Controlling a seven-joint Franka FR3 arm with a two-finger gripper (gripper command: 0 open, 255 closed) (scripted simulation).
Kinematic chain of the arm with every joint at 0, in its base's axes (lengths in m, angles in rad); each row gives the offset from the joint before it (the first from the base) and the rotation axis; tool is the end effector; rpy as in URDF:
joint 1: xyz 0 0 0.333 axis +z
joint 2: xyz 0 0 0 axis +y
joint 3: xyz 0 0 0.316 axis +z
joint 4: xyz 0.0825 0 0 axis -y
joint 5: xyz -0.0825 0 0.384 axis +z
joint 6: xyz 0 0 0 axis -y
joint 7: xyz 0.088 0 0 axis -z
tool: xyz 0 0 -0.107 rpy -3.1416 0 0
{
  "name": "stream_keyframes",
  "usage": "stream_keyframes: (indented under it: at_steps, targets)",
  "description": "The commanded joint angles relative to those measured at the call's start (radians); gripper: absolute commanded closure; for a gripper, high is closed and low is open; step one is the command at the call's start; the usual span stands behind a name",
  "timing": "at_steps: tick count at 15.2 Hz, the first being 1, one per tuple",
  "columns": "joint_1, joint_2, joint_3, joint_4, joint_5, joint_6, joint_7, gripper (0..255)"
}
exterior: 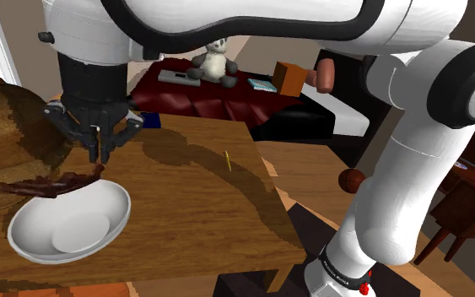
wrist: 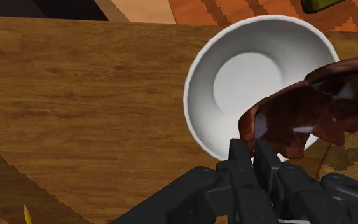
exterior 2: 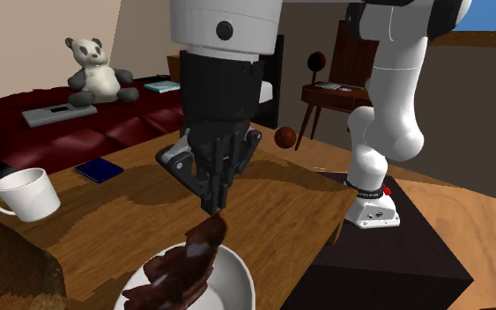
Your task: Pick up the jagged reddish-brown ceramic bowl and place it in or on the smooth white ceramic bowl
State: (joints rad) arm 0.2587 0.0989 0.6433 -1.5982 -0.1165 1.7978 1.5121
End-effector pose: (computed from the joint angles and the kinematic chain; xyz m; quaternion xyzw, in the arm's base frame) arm 0.3914 0.4529 0.5865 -0.9537 0.2933 -0.0475 0.0464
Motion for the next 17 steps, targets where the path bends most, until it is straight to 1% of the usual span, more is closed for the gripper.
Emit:
stream_keyframes:
  at_steps: [1,17]
  targets:
    - [0.01,0.01,0.006,-0.006,-0.009,0.012,0.02,255]
    - [0.004,0.016,0.0,-0.215,-0.021,0.225,0.038,255]
